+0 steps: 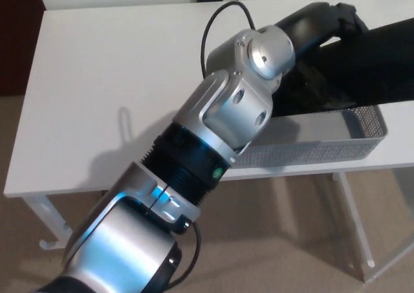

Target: The robot walk towards a table in front and pick up a black pencil case on the left hand side and put the pencil case into a small container on the right hand side

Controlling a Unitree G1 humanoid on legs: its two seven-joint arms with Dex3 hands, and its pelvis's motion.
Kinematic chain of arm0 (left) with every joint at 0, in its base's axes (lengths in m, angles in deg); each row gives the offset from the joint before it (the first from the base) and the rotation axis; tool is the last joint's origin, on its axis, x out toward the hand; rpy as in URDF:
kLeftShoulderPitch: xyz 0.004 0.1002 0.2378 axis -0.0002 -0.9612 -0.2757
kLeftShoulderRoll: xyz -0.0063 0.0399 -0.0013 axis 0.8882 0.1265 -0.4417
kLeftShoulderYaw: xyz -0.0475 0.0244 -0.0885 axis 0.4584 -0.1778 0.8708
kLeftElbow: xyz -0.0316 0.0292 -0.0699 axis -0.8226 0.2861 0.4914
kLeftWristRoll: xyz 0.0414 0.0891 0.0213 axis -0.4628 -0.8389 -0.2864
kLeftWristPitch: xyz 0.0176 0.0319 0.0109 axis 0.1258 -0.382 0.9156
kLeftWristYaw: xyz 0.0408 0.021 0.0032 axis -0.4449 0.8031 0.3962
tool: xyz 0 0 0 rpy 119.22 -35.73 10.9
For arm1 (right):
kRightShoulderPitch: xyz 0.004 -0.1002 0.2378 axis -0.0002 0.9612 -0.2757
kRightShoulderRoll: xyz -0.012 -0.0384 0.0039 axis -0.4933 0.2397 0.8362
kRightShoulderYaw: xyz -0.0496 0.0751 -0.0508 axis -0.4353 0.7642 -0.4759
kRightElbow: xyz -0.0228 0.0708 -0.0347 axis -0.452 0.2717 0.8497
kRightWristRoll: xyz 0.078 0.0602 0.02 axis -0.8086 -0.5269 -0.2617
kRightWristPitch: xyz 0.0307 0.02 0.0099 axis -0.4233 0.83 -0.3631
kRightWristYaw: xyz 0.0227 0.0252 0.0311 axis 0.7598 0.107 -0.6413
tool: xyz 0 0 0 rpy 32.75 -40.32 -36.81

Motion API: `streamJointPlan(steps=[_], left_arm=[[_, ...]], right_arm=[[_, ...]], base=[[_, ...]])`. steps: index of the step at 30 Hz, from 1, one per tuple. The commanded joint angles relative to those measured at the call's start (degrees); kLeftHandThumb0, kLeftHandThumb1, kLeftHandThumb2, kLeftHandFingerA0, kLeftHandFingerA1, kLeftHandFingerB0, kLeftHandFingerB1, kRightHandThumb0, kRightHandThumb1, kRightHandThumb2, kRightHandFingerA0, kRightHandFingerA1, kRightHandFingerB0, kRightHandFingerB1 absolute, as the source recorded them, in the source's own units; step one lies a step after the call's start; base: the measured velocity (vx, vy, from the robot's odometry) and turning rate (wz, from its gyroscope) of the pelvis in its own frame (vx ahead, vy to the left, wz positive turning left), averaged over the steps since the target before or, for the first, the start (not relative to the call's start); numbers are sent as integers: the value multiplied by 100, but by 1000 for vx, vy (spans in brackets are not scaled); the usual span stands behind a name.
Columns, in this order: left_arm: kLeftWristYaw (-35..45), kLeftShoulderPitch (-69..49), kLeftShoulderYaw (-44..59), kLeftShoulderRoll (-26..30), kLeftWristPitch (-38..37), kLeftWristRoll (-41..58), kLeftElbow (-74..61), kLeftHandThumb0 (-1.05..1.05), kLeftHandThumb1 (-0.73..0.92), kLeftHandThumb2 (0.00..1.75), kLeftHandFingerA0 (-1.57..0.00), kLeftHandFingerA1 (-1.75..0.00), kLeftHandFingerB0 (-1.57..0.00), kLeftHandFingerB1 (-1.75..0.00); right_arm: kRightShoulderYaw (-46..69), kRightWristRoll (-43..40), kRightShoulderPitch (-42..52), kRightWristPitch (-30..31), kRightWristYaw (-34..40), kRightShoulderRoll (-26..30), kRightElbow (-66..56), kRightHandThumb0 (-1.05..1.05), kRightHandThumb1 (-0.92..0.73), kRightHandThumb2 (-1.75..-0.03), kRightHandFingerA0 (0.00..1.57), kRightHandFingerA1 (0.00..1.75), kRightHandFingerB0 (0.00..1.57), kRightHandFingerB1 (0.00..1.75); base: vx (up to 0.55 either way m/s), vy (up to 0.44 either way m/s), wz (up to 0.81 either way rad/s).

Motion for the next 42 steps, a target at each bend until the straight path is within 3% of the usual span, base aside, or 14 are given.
streamJointPlan(steps=[1,2,4,6,9,12,13,16,17,18,25,26,36,42], left_arm=[[-423,-270,60,-31,-19,81,160,-24,79,65,-77,-139,-44,-42],[-455,-275,55,-13,0,63,188,-24,79,65,-77,-139,-44,-42],[-550,-253,45,72,54,-17,309,-27,79,68,-71,-148,-64,-89],[-588,-282,63,173,66,-40,320,-28,78,67,-68,-125,-64,-71],[-653,-306,167,182,148,23,340,-29,78,67,-69,-147,-58,-56],[-633,-346,219,257,142,59,343,-29,78,65,-74,-136,-55,-47],[-746,-403,317,255,76,107,339,-28,71,63,-93,-124,-73,-64],[-480,-410,218,378,212,62,272,-59,57,57,-37,-48,-24,-34],[-242,-367,-72,534,203,-119,274,-77,46,86,0,-17,0,-9],[-144,-374,-204,612,224,-184,238,-84,48,87,0,-3,0,0],[-115,-420,-387,835,241,-85,95,-89,49,91,0,0,0,0],[-89,-425,-406,882,201,-78,93,-98,58,63,0,0,0,-2],[99,-466,-502,1080,162,-32,-43,-105,58,69,0,0,0,0],[620,-1153,-318,1795,148,130,-2681,-89,51,93,0,0,0,-2]], right_arm=[[-18,8,-27,-54,-24,42,62,-34,-58,-57,56,44,59,42],[-29,23,-30,-85,-14,58,66,-34,-58,-57,56,44,59,42],[-48,28,13,-52,-30,72,-61,-33,-60,-58,64,52,59,42],[-42,5,13,-6,-25,69,-101,-33,-59,-58,71,64,58,42],[-81,50,18,-16,-10,93,-95,-33,-60,-58,68,54,58,41],[-78,19,7,-63,-45,89,-33,-32,-60,-58,57,44,57,41],[-76,9,7,-128,-70,93,-21,-33,-60,-57,59,46,57,41],[-92,19,-5,-88,-44,76,-38,-34,-60,-58,59,46,57,41],[-91,11,-7,-91,-63,78,-30,-34,-60,-58,58,46,57,41],[-91,8,5,-97,-67,80,-44,-33,-60,-58,60,47,58,42],[-118,28,-45,-75,-90,103,-99,-34,-61,-58,56,45,56,41],[-104,0,-70,-58,-121,92,-89,-33,-61,-58,54,44,55,41],[-109,7,-70,83,-90,41,-96,-34,-61,-58,53,43,55,41],[-203,114,-26,74,2,78,-137,-34,-61,-58,56,43,55,40]], base=[[0,0,0],[0,0,0],[0,0,0],[0,0,0],[0,0,0],[0,0,0],[0,0,0],[0,0,0],[0,0,0],[0,0,0],[0,0,0],[0,0,0],[0,0,0],[0,0,0]])
